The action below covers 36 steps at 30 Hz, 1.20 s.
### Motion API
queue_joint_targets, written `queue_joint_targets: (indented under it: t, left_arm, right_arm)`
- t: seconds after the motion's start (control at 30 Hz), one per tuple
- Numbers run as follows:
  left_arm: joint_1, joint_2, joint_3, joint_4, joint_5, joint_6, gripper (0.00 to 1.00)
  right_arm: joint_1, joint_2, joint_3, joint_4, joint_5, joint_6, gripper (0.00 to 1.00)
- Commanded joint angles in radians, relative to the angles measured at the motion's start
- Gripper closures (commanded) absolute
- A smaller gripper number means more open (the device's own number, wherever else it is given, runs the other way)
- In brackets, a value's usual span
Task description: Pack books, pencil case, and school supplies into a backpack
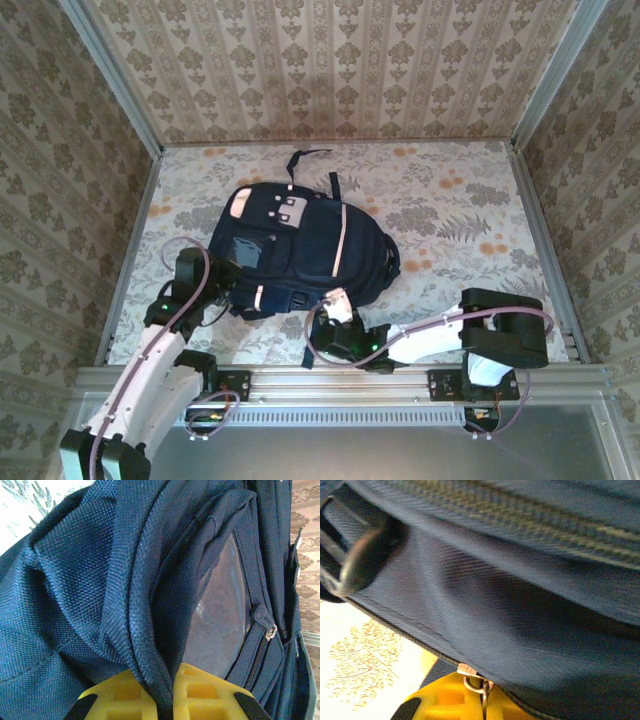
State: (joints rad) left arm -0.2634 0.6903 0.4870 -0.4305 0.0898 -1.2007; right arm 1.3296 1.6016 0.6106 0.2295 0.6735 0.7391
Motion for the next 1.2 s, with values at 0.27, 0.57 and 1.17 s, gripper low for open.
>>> queue_joint_targets:
  t: [0.27, 0.57, 1.17]
  left_arm:
    - [0.073, 0.067, 0.052, 0.027, -0.055, 0.117, 1.0]
    - [0.064, 0.348, 0.204, 0.123, 0.07, 0.218, 0.96]
    - [-0.033, 0.46, 0.368, 0.072, 0.178, 0.214, 0.39]
  right_arm:
    - [-0.138, -0.312, -0.062, -0.375, -0.069, -0.021, 1.0]
    - [-0.189, -0.441, -0.062, -0.478, -0.27, -0.131, 1.0]
    - [-0.15, -0.018, 0.296, -0.247, -0.347, -0.101, 1.0]
